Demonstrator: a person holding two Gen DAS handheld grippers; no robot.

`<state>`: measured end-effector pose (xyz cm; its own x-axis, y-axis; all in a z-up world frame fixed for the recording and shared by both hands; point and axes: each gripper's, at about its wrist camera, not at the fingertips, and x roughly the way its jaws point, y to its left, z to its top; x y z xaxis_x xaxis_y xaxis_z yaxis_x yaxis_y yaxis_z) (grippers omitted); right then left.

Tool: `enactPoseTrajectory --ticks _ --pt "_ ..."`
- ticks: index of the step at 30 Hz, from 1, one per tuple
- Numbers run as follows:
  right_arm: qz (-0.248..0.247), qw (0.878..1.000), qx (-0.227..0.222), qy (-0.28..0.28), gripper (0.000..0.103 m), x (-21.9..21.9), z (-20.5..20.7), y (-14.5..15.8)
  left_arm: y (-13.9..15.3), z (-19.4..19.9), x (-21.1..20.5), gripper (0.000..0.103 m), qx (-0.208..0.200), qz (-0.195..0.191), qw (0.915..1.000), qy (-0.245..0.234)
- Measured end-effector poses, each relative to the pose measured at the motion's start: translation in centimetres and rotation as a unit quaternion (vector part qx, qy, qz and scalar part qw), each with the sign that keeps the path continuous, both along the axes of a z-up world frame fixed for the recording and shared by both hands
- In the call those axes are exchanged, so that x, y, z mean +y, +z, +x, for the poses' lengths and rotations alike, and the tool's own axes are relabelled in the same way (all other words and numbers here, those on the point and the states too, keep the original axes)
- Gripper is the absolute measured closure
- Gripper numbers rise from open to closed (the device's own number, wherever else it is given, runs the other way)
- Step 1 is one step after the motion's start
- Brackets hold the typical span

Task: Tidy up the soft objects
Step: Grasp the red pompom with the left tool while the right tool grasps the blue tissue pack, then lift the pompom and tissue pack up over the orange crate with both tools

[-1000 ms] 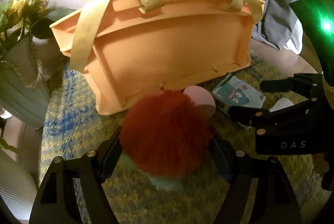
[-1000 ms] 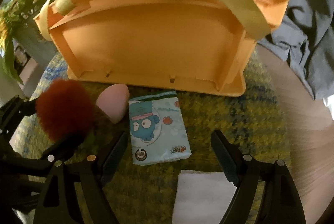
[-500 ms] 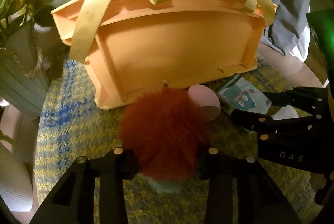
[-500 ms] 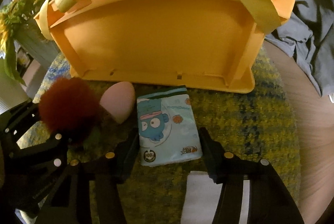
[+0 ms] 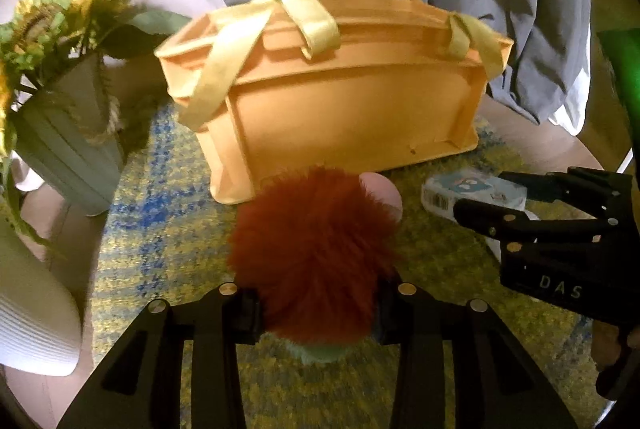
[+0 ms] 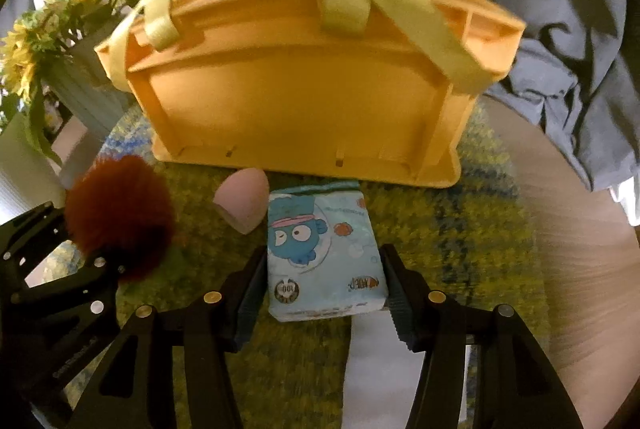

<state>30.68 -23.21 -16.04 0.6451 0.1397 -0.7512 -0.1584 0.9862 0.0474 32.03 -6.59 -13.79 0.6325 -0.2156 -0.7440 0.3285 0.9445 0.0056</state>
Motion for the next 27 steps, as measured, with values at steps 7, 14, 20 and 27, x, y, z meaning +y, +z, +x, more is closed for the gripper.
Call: enactPoseTrajectory --ticks 7,14,20,27 --pt "-0.001 1.0 -0.027 -0.003 0.05 -0.2 -1.7 1.8 2.3 -1.5 0.8 0.066 -0.014 -0.015 0.9997 0.016" --pt "0.016 0.998 -0.054 -0.011 0.05 -0.3 -3.3 4.0 5.2 -2.9 1.2 0.066 -0.044 -0.029 0.9984 0.021" --pt "0.023 0.996 -0.09 -0.012 0.05 -0.2 -5.0 6.4 7.5 -3.6 1.4 0.066 -0.07 -0.043 0.9965 0.02" --pt "0.015 0.99 -0.141 -0.016 0.05 0.0 -6.4 9.1 10.1 -4.0 1.5 0.066 -0.105 -0.052 0.9929 0.017"
